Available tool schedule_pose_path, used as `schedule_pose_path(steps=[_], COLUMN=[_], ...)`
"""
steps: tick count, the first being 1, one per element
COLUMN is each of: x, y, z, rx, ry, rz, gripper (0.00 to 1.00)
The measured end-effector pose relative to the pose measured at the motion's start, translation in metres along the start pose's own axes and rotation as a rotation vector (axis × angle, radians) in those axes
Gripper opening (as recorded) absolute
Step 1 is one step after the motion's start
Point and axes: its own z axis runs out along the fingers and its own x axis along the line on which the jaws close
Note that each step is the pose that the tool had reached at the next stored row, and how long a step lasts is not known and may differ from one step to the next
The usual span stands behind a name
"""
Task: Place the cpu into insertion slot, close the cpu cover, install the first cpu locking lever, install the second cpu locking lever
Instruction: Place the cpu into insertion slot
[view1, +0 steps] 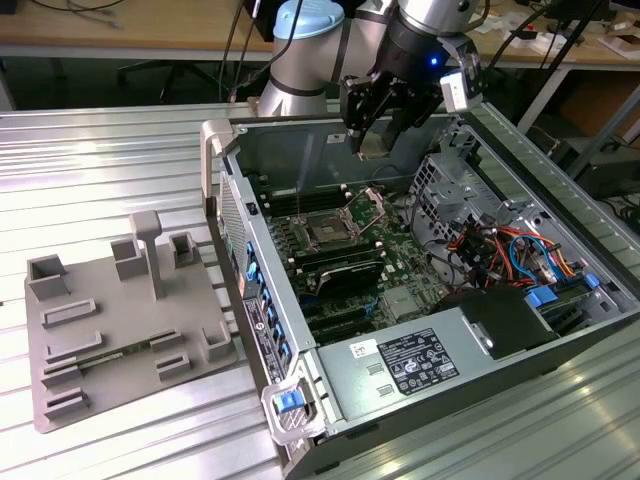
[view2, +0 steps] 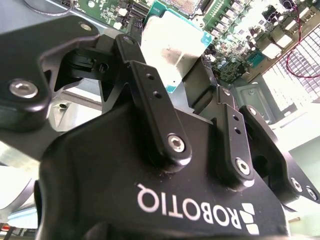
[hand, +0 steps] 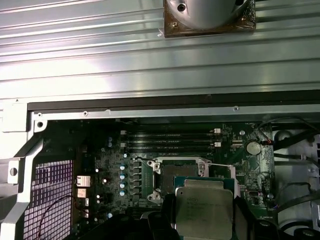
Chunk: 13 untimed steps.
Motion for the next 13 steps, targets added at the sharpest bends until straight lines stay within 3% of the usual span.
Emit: schedule_pose_path(steps=[13], x=[0.0000], y=[-0.0003], z=[0.0032], rx=[0.0005], ry=[0.0000], rz=[0.000], gripper=[0.55])
